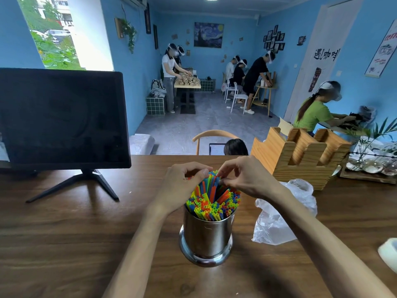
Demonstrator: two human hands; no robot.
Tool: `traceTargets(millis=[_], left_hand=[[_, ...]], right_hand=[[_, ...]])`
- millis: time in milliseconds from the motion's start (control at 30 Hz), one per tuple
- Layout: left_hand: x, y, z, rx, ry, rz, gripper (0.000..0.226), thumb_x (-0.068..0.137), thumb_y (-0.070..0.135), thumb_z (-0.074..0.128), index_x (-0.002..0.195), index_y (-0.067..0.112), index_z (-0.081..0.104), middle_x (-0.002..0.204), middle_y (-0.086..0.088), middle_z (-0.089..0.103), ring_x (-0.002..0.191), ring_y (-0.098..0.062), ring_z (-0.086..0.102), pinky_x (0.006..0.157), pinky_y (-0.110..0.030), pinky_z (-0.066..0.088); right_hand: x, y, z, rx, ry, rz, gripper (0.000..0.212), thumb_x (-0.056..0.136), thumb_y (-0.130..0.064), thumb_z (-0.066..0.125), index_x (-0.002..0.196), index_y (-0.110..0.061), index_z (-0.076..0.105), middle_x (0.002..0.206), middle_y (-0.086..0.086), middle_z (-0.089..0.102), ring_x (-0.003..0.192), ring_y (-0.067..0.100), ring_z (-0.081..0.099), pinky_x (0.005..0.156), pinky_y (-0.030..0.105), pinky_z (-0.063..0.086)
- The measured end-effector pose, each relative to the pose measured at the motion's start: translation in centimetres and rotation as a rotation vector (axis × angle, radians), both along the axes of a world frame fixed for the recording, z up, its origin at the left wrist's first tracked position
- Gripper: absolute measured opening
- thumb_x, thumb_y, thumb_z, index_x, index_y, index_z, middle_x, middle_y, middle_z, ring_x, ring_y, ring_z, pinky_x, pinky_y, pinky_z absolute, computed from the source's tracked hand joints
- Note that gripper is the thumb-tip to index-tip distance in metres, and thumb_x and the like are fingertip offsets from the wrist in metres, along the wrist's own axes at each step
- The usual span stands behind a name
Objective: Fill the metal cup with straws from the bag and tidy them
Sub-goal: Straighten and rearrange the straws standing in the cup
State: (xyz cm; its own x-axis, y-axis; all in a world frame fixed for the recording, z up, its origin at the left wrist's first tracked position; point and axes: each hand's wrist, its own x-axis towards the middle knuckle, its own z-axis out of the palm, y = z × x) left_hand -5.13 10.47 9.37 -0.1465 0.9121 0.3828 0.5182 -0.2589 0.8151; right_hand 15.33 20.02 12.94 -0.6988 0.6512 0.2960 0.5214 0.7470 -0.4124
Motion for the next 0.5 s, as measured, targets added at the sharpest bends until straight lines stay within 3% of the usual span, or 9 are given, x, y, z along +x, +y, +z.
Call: traceTargets(millis=[133,233,333,500], left_hand=[[0.0,0.1,-0.1,-0.006,0.011,-0.004,0.014,0.098,0.048,0.062,0.103,0.056,0.071,0.102,0.031,0.072,0.102,0.007,0.066,0.086,-0.028,0.058],[0.0,0.1,0.0,-0.009,0.009,0.001,0.014,0.098,0.048,0.062,0.103,0.055,0.072,0.102,0.031,0.072,0.101,0.007,0.066,0.086,-0.028,0.057],[0.1,0.1,0.2,-0.013,0.0,0.003,0.013,0.098,0.045,0.063,0.103,0.052,0.073,0.102,0.029,0.073,0.101,0.005,0.067,0.086,-0.03,0.059],[0.3,0.1,0.3,-0.024,-0.017,0.004,0.014,0.099,0.041,0.064,0.104,0.043,0.078,0.1,0.026,0.074,0.1,0.001,0.069,0.089,-0.036,0.06]], right_hand=[[0.2,-0.4,-0.1,0.045,0.076,0.003,0.011,0.078,-0.025,0.088,0.088,-0.024,0.083,0.065,-0.028,0.052,0.077,-0.019,0.058,0.059,0.004,0.042],[0.4,-0.3,0.3,0.068,0.096,-0.041,0.011,0.078,-0.035,0.086,0.088,-0.03,0.083,0.078,-0.021,0.06,0.083,0.002,0.059,0.065,0.017,0.044],[0.5,0.1,1.0,0.104,0.082,-0.06,0.013,0.08,-0.038,0.084,0.088,-0.029,0.08,0.08,-0.022,0.061,0.095,0.011,0.054,0.076,0.032,0.046],[0.5,0.5,2.1,0.121,0.093,-0.064,0.02,0.082,-0.043,0.079,0.09,-0.024,0.076,0.083,-0.024,0.056,0.097,0.01,0.052,0.079,0.031,0.043]])
